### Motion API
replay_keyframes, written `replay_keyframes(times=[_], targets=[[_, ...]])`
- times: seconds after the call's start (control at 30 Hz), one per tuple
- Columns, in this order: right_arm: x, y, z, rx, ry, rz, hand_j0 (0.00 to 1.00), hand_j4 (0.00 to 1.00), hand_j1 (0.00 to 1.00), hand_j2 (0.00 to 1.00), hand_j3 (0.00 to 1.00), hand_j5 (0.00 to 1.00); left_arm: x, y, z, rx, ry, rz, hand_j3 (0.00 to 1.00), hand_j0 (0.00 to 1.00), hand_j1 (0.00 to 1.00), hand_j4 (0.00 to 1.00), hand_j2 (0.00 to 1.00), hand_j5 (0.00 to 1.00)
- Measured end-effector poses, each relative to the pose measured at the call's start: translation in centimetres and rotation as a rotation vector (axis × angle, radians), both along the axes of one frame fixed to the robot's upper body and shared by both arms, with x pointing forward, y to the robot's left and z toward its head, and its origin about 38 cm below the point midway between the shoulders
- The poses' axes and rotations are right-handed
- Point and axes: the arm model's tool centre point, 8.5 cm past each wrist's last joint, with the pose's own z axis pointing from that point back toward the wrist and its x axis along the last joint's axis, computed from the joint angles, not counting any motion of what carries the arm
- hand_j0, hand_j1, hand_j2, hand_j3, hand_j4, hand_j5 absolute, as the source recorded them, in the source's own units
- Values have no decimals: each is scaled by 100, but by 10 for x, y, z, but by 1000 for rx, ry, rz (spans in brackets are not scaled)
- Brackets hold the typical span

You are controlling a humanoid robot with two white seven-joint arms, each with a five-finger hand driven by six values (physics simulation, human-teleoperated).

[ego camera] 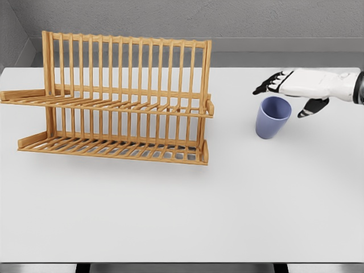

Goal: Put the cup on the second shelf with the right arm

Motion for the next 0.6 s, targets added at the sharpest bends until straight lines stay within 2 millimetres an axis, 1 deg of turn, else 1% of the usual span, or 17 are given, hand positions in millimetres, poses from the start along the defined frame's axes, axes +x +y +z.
replay_keyframes(times=[0.17, 0.27, 0.43, 0.6], targets=[[1, 2, -10, -23, 19, 1, 100, 100, 100, 100, 100, 100, 0, 0, 0, 0, 0, 0, 100, 100, 100, 100, 100, 100], [5, 4, -10, -24, 18, -1, 100, 100, 100, 100, 100, 100, 0, 0, 0, 0, 0, 0, 100, 100, 100, 100, 100, 100], [11, 6, -22, -35, 42, -11, 100, 100, 100, 100, 100, 100, 1, 0, 0, 0, -1, 0, 100, 100, 100, 100, 100, 100], [12, 10, -30, -41, 58, -9, 100, 100, 100, 100, 100, 100, 0, 0, 0, 0, 0, 0, 100, 100, 100, 100, 100, 100]])
